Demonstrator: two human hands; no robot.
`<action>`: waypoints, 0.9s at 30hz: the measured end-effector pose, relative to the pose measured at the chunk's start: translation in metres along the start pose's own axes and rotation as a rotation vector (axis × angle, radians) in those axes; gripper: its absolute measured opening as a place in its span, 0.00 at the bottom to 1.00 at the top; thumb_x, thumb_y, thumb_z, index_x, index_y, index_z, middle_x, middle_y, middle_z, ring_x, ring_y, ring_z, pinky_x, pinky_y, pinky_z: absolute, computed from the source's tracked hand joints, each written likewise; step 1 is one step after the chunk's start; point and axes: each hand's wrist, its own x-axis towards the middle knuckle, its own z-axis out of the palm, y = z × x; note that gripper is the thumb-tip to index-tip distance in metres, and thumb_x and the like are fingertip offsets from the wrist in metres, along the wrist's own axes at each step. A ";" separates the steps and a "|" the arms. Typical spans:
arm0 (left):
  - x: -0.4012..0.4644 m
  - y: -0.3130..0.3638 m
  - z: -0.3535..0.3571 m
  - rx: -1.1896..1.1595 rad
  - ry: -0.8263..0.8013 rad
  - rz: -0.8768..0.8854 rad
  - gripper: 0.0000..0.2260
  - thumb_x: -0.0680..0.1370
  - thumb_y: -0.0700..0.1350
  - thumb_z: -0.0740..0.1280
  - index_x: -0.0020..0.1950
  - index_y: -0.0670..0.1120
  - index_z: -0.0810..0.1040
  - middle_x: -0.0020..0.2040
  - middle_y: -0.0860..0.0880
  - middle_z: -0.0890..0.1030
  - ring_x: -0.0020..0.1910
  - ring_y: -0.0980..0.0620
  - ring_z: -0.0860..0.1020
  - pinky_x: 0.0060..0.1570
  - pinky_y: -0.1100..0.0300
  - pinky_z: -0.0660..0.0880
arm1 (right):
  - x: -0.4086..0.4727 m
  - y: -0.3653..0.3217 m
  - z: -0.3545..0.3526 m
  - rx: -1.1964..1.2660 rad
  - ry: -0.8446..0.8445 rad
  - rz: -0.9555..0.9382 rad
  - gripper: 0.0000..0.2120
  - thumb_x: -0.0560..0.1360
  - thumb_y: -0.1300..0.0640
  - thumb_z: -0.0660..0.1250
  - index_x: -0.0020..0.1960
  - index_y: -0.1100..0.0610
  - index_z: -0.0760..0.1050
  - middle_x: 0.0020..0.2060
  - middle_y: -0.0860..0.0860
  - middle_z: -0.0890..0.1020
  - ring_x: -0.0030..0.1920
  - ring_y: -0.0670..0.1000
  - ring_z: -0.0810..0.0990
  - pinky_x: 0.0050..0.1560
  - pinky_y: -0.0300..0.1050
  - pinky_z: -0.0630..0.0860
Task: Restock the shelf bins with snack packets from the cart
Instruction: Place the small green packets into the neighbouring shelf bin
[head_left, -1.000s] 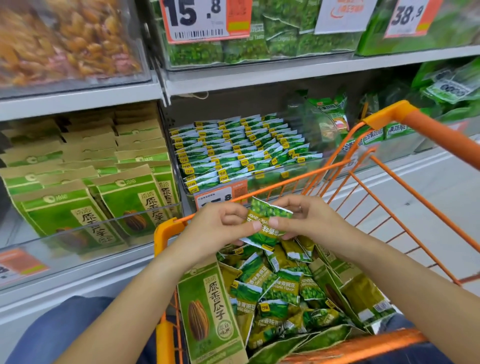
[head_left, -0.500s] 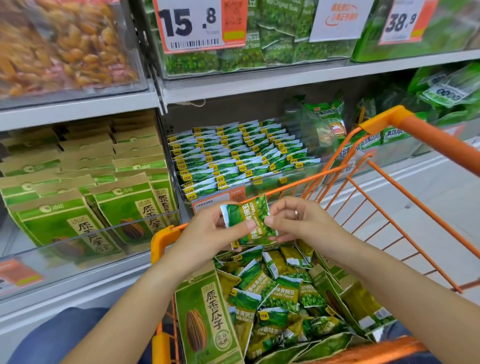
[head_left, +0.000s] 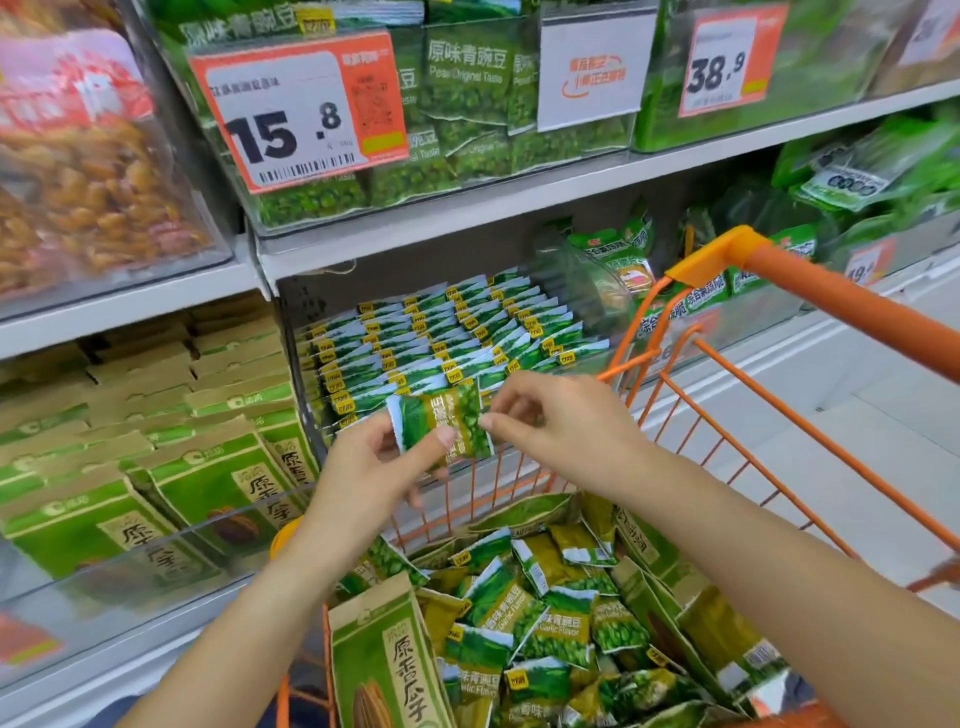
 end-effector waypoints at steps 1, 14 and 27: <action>0.009 0.007 0.000 0.031 0.046 0.035 0.09 0.72 0.49 0.71 0.45 0.44 0.81 0.38 0.50 0.84 0.32 0.53 0.81 0.26 0.64 0.73 | 0.001 0.007 -0.003 -0.176 0.018 -0.042 0.12 0.77 0.42 0.63 0.51 0.49 0.77 0.43 0.44 0.82 0.47 0.47 0.79 0.42 0.44 0.73; 0.165 0.024 0.113 0.509 -0.160 -0.049 0.07 0.76 0.46 0.71 0.42 0.44 0.77 0.40 0.44 0.78 0.40 0.48 0.76 0.48 0.52 0.78 | -0.001 0.053 0.013 -0.516 -0.154 0.002 0.26 0.78 0.47 0.60 0.73 0.57 0.62 0.67 0.55 0.69 0.71 0.56 0.62 0.75 0.55 0.44; 0.193 0.075 0.143 1.242 -0.685 0.107 0.22 0.79 0.48 0.67 0.32 0.47 0.58 0.31 0.49 0.59 0.30 0.50 0.61 0.32 0.57 0.59 | 0.002 0.054 0.018 -0.477 -0.118 -0.001 0.23 0.79 0.49 0.59 0.70 0.58 0.64 0.65 0.57 0.71 0.69 0.59 0.64 0.75 0.57 0.44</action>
